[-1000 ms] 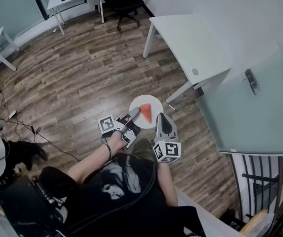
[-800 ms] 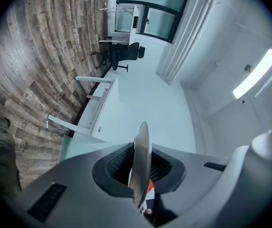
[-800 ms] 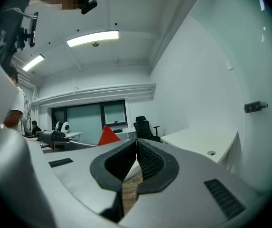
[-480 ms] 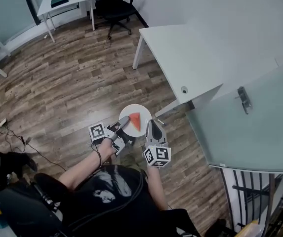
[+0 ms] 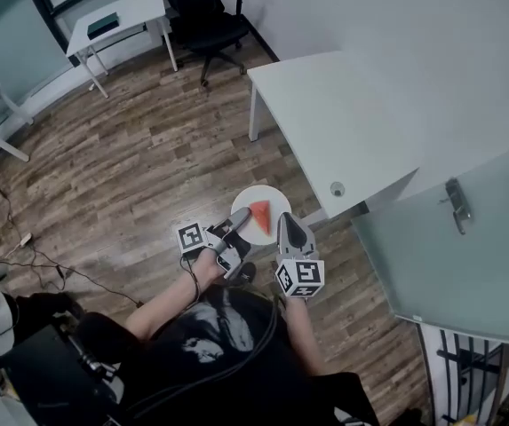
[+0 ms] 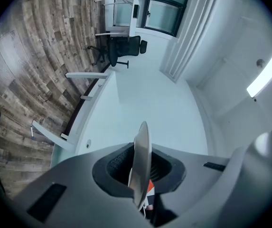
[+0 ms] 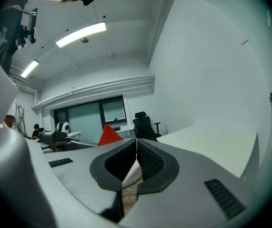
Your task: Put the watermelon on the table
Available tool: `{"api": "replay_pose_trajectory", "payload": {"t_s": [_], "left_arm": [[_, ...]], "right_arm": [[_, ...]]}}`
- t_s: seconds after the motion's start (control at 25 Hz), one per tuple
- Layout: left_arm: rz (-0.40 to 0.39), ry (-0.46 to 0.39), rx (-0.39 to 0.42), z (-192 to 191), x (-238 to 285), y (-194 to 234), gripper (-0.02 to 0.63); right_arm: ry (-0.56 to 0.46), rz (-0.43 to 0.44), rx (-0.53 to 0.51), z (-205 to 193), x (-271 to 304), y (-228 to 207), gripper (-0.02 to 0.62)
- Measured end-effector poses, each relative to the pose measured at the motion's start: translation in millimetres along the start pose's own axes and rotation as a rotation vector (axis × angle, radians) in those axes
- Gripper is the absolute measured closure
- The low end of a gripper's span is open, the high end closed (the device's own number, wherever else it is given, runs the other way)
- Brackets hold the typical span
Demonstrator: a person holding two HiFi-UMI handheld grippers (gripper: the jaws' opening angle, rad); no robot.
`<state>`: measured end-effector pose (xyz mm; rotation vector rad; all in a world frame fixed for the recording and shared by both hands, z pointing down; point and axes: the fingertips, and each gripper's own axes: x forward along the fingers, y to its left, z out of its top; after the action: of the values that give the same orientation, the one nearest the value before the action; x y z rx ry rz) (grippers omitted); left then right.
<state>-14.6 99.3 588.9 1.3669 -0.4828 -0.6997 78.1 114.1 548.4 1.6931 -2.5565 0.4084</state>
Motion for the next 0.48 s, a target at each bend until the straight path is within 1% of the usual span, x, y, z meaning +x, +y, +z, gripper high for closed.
{"api": "replay_pose_trajectory", "payload": {"t_s": [0.12, 0.24, 0.36, 0.48], "left_arm": [[0.022, -0.020, -0.021, 23, 26, 6, 0.565], [0.040, -0.020, -0.035, 50, 56, 15, 0.565], [0.048, 0.004, -0.032, 85, 93, 21, 0.565], [0.041, 0.038, -0.021, 122, 135, 14, 0.565]], "right_arm": [[0.012, -0.006, 0.023, 6, 27, -21, 0.583], [0.026, -0.014, 0.036, 9, 58, -40, 0.583], [0.031, -0.034, 0.043, 13, 100, -60, 0.583], [0.027, -0.057, 0.052, 28, 149, -83, 0.583]]}}
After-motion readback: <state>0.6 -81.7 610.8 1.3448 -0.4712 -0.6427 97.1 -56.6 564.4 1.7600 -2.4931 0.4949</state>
